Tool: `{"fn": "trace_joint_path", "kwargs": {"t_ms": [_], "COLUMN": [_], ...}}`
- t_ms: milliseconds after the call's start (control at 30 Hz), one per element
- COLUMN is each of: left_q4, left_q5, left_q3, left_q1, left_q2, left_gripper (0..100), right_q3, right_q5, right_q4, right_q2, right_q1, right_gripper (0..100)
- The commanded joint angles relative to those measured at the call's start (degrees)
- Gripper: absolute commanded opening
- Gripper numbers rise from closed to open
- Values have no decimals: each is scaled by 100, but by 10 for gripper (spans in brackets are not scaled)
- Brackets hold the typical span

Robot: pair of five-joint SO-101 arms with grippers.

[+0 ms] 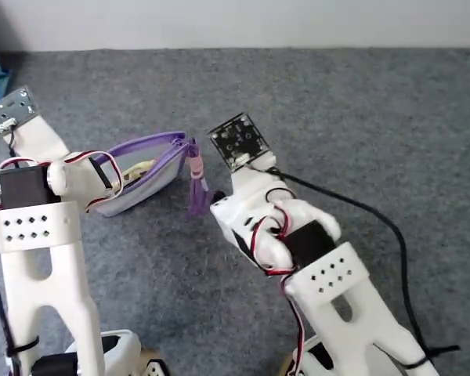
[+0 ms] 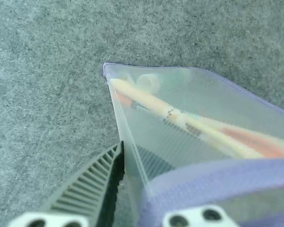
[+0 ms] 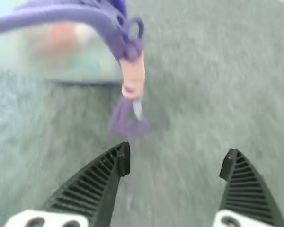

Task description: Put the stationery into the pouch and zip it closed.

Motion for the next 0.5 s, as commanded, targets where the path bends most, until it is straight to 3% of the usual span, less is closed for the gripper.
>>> {"fn": "trace_joint_path", "kwargs": {"t_ms": [0, 233, 467], "left_q4": [-79, -79, -79], "left_q5": [35, 35, 35], "left_q3": [145, 145, 145], "left_q1": [-35, -35, -35], "left_q2": [123, 123, 123], "left_gripper": [13, 13, 13], "right_q3": [44, 35, -492], "right_q5": [9, -53, -26], "right_q4": [-1068, -2615, -2712], "right_q2": [251, 1367, 2026], "right_q1": [-198, -268, -251], "right_gripper": [307, 307, 305]}}
